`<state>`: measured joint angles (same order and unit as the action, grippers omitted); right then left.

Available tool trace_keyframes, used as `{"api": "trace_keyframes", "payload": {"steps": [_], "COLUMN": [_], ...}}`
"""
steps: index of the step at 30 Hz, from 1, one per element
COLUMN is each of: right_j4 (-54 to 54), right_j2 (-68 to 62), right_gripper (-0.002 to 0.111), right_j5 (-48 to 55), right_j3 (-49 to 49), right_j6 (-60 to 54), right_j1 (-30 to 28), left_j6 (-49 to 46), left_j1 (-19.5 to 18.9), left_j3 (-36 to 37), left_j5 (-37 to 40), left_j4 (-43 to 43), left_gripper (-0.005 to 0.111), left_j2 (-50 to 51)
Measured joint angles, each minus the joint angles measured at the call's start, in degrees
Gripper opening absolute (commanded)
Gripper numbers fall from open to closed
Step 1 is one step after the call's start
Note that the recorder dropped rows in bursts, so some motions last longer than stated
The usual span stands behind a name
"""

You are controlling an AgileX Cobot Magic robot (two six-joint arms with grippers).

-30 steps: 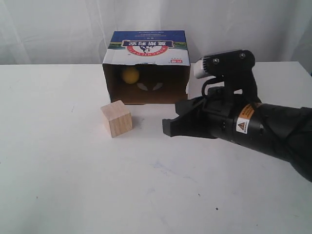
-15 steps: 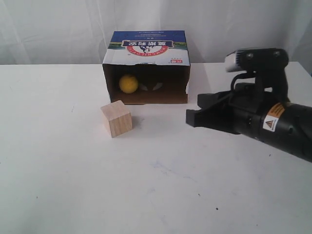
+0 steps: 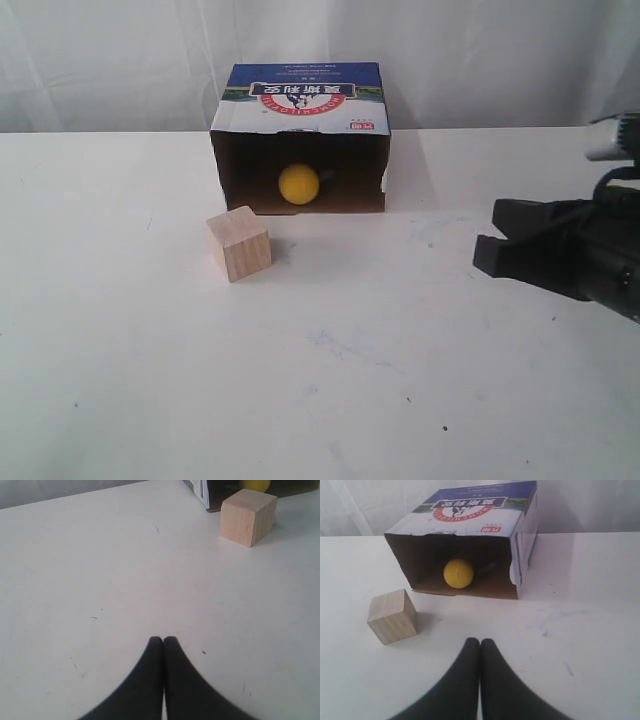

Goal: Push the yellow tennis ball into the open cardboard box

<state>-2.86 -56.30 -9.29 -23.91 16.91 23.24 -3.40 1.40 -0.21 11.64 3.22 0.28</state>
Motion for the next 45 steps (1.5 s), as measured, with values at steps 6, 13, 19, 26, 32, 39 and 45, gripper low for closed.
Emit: {"api": "trace_keyframes", "payload": {"steps": [6, 13, 19, 26, 32, 39, 45], "right_j4": [0.0, 0.0, 0.0, 0.0, 0.0, 0.0, 0.0], "right_j2": [4.55, 8.22, 11.09, 15.68, 20.72, 28.52, 34.97], "right_gripper": [0.0, 0.0, 0.0, 0.0, 0.0, 0.0, 0.0], "right_j5": [1.64, 2.34, 6.82, 9.29, 9.29, 9.72, 9.72], "right_j3": [0.75, 0.75, 0.75, 3.19, 8.61, 13.26, 17.15], "right_j6": [0.0, 0.0, 0.0, 0.0, 0.0, 0.0, 0.0], "right_j1": [-3.06, -5.68, -6.71, -6.91, -6.91, -7.98, -10.13], "left_j6": [0.0, 0.0, 0.0, 0.0, 0.0, 0.0, 0.0], "left_j1": [0.0, 0.0, 0.0, 0.0, 0.0, 0.0, 0.0], "left_j3": [0.0, 0.0, 0.0, 0.0, 0.0, 0.0, 0.0], "left_j5": [0.0, 0.0, 0.0, 0.0, 0.0, 0.0, 0.0], "left_j4": [0.0, 0.0, 0.0, 0.0, 0.0, 0.0, 0.0], "left_gripper": [0.0, 0.0, 0.0, 0.0, 0.0, 0.0, 0.0], "left_j2": [0.0, 0.0, 0.0, 0.0, 0.0, 0.0, 0.0]}}
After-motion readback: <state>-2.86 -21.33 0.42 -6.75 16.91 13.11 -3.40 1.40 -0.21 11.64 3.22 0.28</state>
